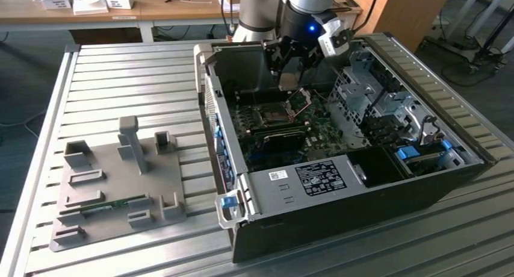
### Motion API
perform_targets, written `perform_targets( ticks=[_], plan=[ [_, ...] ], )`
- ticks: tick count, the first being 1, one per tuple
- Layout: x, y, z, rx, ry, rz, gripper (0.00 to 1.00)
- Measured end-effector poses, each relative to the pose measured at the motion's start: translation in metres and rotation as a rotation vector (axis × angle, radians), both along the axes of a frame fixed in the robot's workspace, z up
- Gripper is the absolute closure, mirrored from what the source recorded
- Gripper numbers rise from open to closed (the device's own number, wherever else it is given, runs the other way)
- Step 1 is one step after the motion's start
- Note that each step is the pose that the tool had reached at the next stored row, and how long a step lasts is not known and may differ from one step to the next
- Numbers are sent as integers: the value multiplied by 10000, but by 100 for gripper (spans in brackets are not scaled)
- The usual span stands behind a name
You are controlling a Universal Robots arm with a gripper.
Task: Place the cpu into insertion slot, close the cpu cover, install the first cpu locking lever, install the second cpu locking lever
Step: 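Place the cpu into insertion slot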
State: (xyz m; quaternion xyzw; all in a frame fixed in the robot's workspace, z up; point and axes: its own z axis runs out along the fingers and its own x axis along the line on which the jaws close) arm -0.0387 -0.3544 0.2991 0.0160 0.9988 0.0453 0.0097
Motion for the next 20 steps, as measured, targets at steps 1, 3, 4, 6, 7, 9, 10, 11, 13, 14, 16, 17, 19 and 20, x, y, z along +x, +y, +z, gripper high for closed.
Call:
perform_targets(
  ticks=[1,3,4,6,7,9,10,11,13,14,16,17,19,20],
  plan=[
    [0,0,-7,0,0,0,46],
    [0,0,-22,0,0,0,46],
    [0,0,-30,0,0,0,46],
    [0,0,-43,0,0,0,46],
    [0,0,-49,0,0,0,46],
    [0,0,-59,0,0,0,46],
    [0,0,-64,0,0,0,46],
    [0,0,-67,-1,0,0,46],
    [0,0,-73,-2,1,0,46],
    [0,0,-75,-1,0,0,46],
    [0,0,-79,-1,0,0,46],
    [0,0,-81,-1,0,0,46],
    [0,0,-83,-1,0,0,46],
    [0,0,-85,-1,0,0,46]
  ],
)
